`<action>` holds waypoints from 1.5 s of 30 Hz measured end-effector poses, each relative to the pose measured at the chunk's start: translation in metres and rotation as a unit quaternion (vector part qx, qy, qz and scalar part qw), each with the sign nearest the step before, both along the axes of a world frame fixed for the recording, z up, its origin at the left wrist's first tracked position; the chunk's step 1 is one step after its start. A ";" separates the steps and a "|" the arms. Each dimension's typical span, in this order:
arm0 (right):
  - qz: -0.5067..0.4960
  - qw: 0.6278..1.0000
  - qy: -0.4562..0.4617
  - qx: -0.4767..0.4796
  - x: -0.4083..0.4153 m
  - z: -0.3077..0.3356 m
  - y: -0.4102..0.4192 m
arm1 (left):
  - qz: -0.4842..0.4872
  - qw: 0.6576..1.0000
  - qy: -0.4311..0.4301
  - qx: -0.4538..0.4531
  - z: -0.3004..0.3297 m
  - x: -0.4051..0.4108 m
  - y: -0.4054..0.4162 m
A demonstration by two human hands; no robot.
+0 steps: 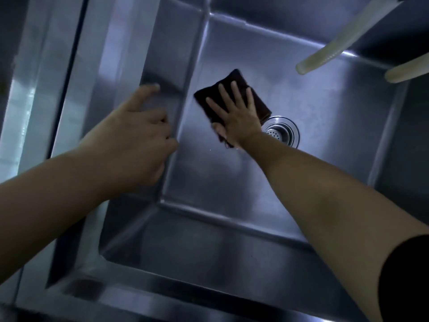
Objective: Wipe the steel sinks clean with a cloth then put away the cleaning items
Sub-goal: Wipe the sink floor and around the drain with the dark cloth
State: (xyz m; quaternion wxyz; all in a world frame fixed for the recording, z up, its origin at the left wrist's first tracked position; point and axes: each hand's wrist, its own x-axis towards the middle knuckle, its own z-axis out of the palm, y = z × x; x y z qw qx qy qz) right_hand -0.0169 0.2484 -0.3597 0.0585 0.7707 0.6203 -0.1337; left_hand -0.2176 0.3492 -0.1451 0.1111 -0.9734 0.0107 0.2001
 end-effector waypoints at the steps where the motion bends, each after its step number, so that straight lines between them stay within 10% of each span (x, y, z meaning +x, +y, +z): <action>1: -0.021 1.000 -0.002 -0.003 0.015 -0.001 0.000 | -0.006 1.000 -0.003 -0.011 -0.003 0.000 -0.001; 10: -0.176 0.984 -0.003 0.000 0.099 0.005 -0.102 | 0.068 0.993 0.061 -0.074 -0.042 0.032 -0.040; 19: -0.318 0.948 0.006 -0.022 0.017 0.012 -0.161 | 0.133 0.978 0.075 -0.141 -0.124 0.098 -0.107; 45: -0.019 0.999 0.039 -0.026 0.053 0.021 -0.144 | 0.166 0.962 0.196 -0.090 -0.160 0.151 -0.113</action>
